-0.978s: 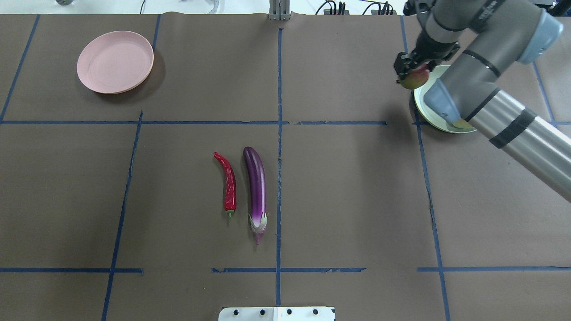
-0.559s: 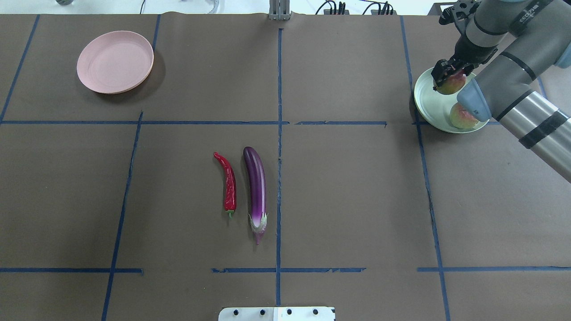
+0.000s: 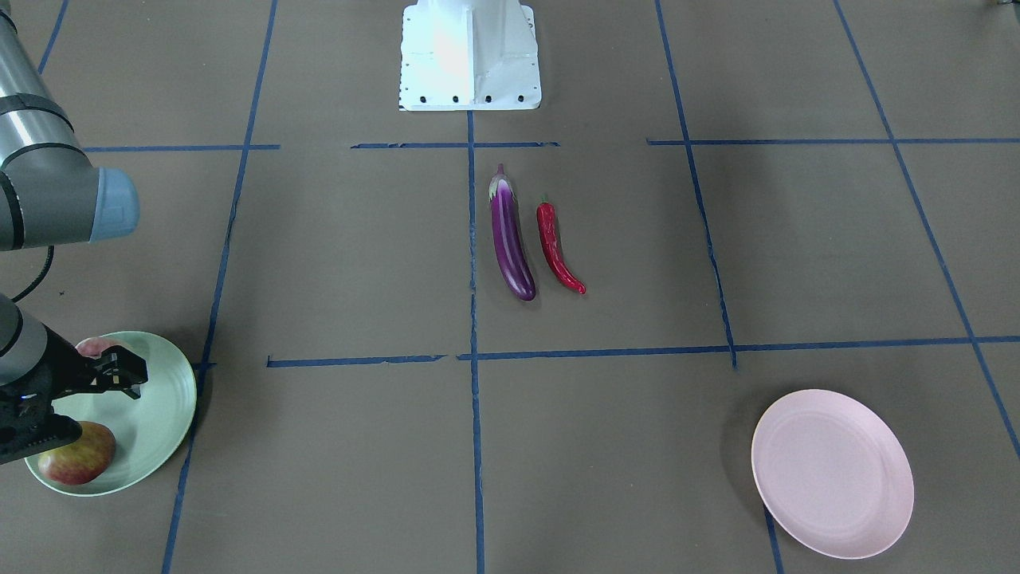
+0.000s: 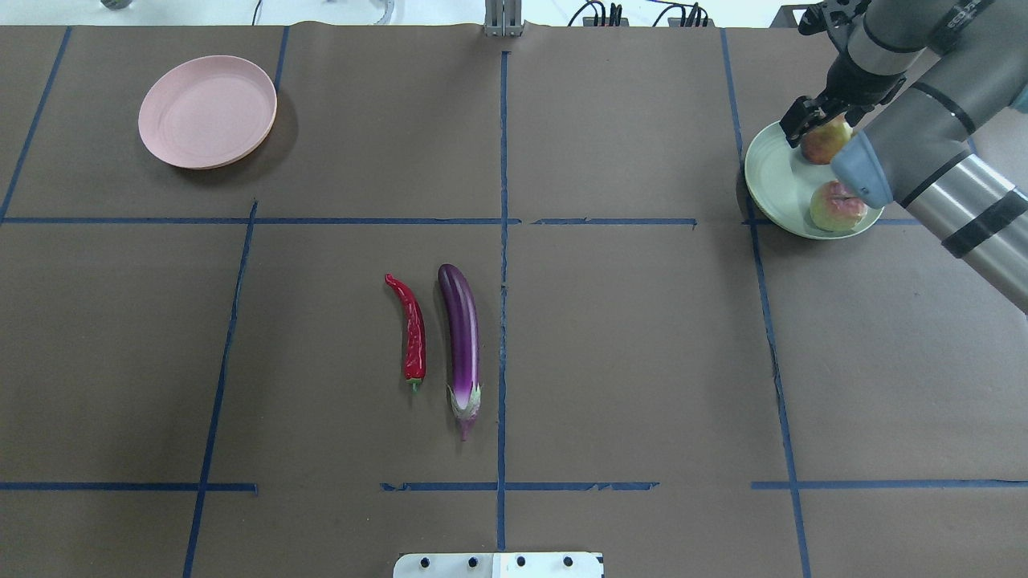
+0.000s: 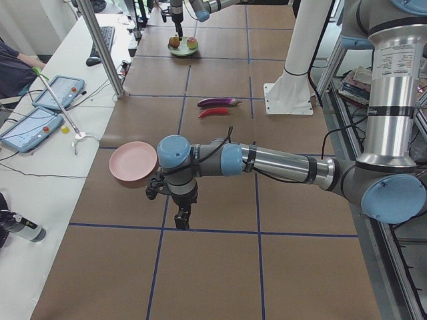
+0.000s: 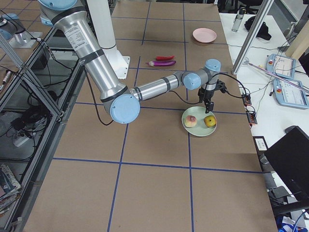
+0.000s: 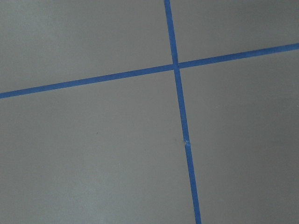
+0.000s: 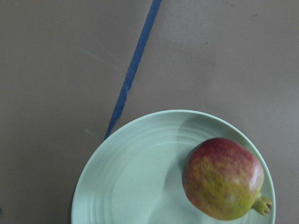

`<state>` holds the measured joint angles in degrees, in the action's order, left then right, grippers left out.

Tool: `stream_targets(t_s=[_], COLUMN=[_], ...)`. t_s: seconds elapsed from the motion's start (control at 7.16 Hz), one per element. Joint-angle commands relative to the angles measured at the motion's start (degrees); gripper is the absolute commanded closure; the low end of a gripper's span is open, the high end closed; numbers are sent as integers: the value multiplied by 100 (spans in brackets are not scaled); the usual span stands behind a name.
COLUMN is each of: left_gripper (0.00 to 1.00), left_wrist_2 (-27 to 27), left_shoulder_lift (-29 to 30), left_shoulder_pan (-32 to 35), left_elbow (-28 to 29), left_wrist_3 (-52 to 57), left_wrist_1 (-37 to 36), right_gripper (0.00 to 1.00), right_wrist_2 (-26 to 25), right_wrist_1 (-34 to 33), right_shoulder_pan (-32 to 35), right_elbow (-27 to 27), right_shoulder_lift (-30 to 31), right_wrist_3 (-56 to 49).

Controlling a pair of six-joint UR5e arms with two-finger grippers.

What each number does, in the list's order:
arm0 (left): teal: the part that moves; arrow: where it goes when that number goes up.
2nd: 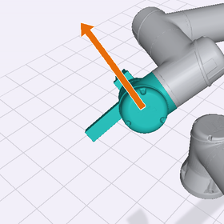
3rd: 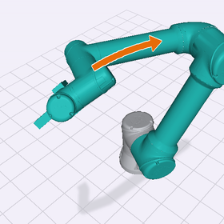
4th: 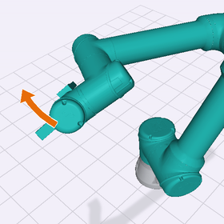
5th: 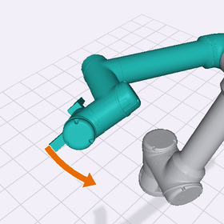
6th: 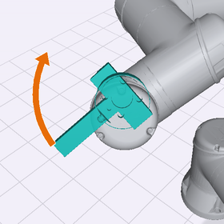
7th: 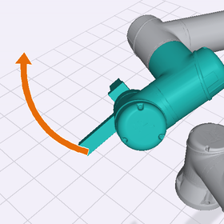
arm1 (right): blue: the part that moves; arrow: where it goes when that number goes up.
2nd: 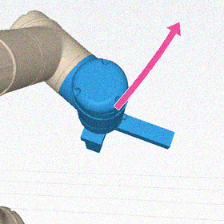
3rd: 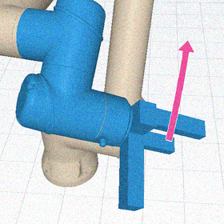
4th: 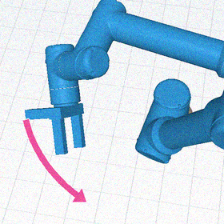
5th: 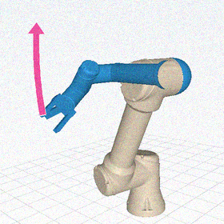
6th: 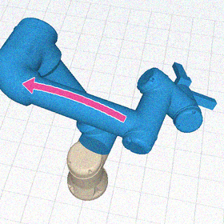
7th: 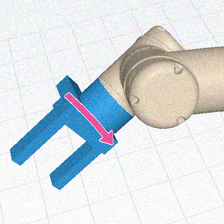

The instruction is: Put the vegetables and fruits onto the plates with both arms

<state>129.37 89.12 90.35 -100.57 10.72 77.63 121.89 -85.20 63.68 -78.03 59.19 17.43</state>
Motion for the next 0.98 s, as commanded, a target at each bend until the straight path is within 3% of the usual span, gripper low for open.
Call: stream_targets(t_s=[0.0,0.28,0.42,0.56,0.84], left_gripper=[0,0,0,0,0], left_wrist_2=[-35,-61,-61,-35,-18], left_shoulder_lift=[9,26,79,244,308], left_shoulder_pan=[0,-18,-70,-79,-88], left_elbow=[3,-93,-164,-199,-59], left_wrist_3=[9,9,-26,-26,-35], left_wrist_1=[7,7,16,216,1434], right_gripper=[0,0,0,0,0], right_wrist_2=[483,520,537,624,1534], right_wrist_1=[-49,-564,-1073,-1313,-1271], right_shoulder_pan=[616,1344,1731,2109,2482], right_elbow=[-10,-246,-665,-1043,-1660], right_shoulder_lift=[83,635,1125,1739,3144], right_wrist_3=[-334,-1570,-2472,-2690,-2605])
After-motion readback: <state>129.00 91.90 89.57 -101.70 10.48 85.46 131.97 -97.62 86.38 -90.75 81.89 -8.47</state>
